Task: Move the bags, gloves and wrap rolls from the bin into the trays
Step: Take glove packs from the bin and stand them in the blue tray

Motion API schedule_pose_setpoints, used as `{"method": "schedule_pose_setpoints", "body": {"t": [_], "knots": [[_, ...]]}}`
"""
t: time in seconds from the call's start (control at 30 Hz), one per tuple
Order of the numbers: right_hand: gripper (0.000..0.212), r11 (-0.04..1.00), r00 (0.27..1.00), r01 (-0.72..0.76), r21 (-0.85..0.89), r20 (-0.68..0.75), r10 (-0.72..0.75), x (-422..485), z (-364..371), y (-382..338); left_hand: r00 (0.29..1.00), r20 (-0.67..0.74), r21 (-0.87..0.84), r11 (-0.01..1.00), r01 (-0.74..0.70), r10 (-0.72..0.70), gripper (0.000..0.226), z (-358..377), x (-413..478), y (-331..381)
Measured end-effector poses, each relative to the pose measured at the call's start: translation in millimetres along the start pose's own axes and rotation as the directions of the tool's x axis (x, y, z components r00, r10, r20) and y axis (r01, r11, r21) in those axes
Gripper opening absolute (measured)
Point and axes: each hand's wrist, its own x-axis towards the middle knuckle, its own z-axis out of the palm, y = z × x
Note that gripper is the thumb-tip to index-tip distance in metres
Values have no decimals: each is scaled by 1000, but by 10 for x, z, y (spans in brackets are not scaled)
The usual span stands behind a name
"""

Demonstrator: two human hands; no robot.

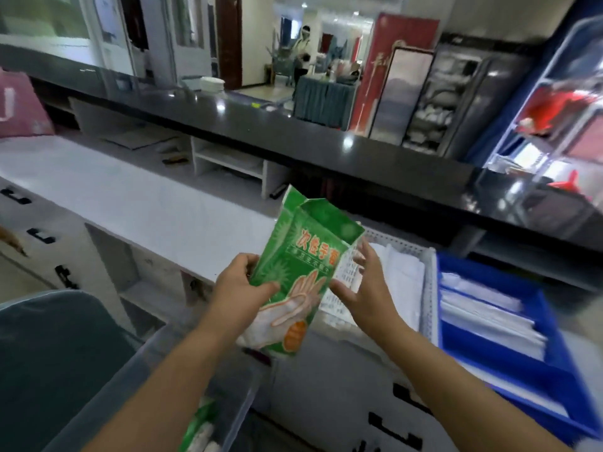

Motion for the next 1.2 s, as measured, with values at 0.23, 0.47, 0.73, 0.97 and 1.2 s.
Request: {"method": "schedule_pose_setpoints", "body": {"t": [0.23,0.47,0.73,0.97,1.2], "knots": [[73,683,897,-441,582,262,356,-204,-801,611,972,225,-392,907,155,-69,23,1299,9,555],[45,670,900,-413,617,165,403,-206,-1845,1387,957,277,-377,907,188,-84,21,2576,-2,1040],[42,690,880,-470,550,226,419,-203,-2616,2134,969,203,-360,910,207,-140,14,3610,120,1240],[25,710,839,-532,460,174,516,-59,-3003,2536,918,351,-322,896,305,-186,19,4102,302,1213],[26,832,817,-553,53,-163,553,111,-3551,2925,913,403,94,995,28,-64,6,4534,871,838]]}}
